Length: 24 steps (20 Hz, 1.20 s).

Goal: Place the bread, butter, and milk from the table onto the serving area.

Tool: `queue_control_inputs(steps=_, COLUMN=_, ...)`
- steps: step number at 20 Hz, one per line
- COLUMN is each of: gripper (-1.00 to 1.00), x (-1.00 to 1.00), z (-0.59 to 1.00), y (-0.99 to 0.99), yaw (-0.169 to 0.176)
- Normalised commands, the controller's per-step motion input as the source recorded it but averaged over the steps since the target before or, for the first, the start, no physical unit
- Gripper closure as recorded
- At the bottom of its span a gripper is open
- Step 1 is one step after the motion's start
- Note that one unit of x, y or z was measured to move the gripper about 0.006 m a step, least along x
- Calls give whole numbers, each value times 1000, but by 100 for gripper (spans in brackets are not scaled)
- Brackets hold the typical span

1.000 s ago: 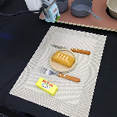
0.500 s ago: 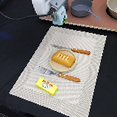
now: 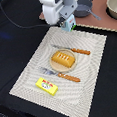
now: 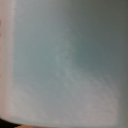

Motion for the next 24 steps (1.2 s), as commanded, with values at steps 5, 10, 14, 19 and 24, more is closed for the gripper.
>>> queue_control_inputs(steps=5, gripper=100, x=192, z=-153, y=330, yaw=0)
queue_control_inputs(steps=10, gripper=100, x=125, z=-175, y=204, yaw=0)
queue_control_inputs(steps=14, gripper=100, x=248, z=-147, y=126, yaw=-4)
queue_control_inputs(steps=19, gripper=-100, x=463, z=-3, y=68, yaw=-59)
queue_control_inputs(steps=24, gripper=-100, x=710, z=456, y=242, yaw=-83)
